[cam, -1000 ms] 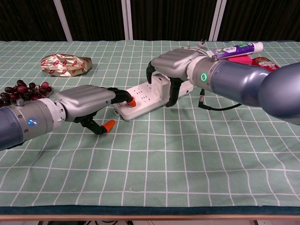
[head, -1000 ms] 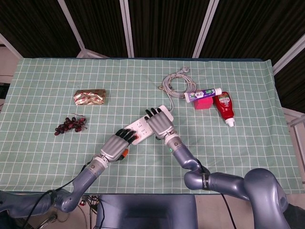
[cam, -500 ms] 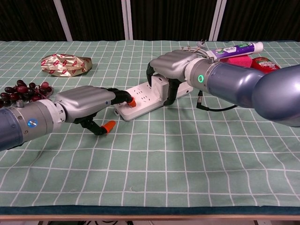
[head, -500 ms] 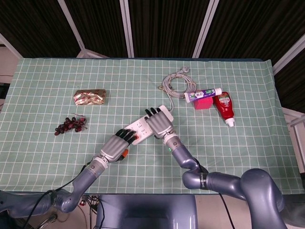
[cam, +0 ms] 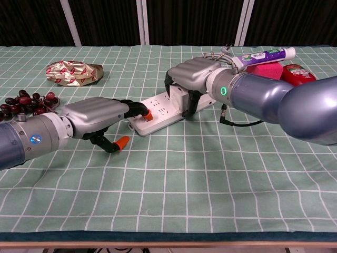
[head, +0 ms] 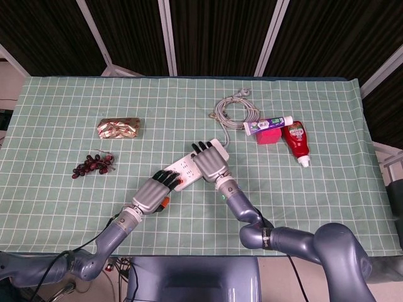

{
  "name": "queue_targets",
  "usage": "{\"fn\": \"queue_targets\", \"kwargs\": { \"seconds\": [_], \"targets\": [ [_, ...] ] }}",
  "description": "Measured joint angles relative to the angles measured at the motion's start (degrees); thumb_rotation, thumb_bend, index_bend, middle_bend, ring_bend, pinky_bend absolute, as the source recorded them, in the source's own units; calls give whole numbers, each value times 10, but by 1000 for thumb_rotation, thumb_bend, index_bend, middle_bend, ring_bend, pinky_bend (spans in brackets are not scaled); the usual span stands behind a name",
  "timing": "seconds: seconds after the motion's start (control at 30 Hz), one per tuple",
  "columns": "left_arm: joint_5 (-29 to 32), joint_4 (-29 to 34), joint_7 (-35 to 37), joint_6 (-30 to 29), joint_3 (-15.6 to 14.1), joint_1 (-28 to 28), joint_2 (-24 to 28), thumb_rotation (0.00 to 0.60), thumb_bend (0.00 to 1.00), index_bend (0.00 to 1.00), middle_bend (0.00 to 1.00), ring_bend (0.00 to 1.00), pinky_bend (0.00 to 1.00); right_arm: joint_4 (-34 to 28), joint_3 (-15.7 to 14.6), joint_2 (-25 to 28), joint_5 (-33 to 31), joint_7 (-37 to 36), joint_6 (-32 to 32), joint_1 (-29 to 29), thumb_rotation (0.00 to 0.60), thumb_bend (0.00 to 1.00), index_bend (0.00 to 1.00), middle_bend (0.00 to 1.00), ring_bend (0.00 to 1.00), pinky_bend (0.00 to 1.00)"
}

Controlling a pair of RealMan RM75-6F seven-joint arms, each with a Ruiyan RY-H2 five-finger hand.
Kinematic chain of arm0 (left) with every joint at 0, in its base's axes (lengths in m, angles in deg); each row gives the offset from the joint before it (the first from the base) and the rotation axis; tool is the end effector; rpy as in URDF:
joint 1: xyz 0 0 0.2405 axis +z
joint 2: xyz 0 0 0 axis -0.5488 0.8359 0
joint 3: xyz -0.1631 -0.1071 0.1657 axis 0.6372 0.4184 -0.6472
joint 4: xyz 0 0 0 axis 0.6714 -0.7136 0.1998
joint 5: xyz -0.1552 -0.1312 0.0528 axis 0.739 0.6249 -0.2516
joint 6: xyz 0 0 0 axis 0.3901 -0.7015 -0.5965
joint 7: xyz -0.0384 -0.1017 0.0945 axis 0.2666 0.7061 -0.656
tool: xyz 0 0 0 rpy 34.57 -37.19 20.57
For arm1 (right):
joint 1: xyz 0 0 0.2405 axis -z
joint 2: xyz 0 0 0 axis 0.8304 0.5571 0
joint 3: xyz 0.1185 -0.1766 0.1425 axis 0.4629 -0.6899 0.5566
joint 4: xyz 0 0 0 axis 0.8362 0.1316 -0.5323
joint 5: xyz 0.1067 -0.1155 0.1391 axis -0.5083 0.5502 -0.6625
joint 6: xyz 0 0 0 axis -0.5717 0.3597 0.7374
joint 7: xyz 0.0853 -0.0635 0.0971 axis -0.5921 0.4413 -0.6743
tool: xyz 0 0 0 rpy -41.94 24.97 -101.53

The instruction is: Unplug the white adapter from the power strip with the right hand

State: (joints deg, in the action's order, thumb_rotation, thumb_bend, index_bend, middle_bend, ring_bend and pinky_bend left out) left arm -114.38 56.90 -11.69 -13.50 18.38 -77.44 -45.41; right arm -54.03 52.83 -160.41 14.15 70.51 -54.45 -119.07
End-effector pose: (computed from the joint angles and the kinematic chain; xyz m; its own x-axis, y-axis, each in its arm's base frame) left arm -0.1427 0.3000 -0.0772 0.5987 0.3591 0.7160 0.7604 -0.5356 -0.3672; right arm -0.0561 -0.4008 -0.0886 0.6989 -0.1519 0.6989 -0.6639 -0.5012 0.5550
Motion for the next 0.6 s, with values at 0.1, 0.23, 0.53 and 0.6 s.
{"fn": "queue_targets", "kwargs": {
  "seconds": [0.1, 0.23, 0.53, 0.6],
  "targets": [
    [-1, -3, 3, 1, -1, 0, -1, 600, 524, 189, 106, 49, 129, 2, -1, -2, 3, -1, 1, -1, 600, 628, 517, 174, 157, 238],
    [-4, -4, 8, 1, -1, 1, -1, 600, 524, 189, 106, 49, 129, 0, -2, -3, 9, -2, -2, -2, 600, 719, 557, 181, 160, 238],
    [-9, -5, 14, 0, -3, 2, 1, 600, 523, 189, 106, 49, 128, -14, 2, 1, 13, 6, -20, -2, 600, 759, 576, 193, 167, 238],
    [-10, -4, 15, 0, -4, 2, 1, 600, 524, 189, 106, 49, 129, -17, 4, 2, 12, 9, -23, -2, 600, 759, 581, 197, 170, 238]
  ]
}}
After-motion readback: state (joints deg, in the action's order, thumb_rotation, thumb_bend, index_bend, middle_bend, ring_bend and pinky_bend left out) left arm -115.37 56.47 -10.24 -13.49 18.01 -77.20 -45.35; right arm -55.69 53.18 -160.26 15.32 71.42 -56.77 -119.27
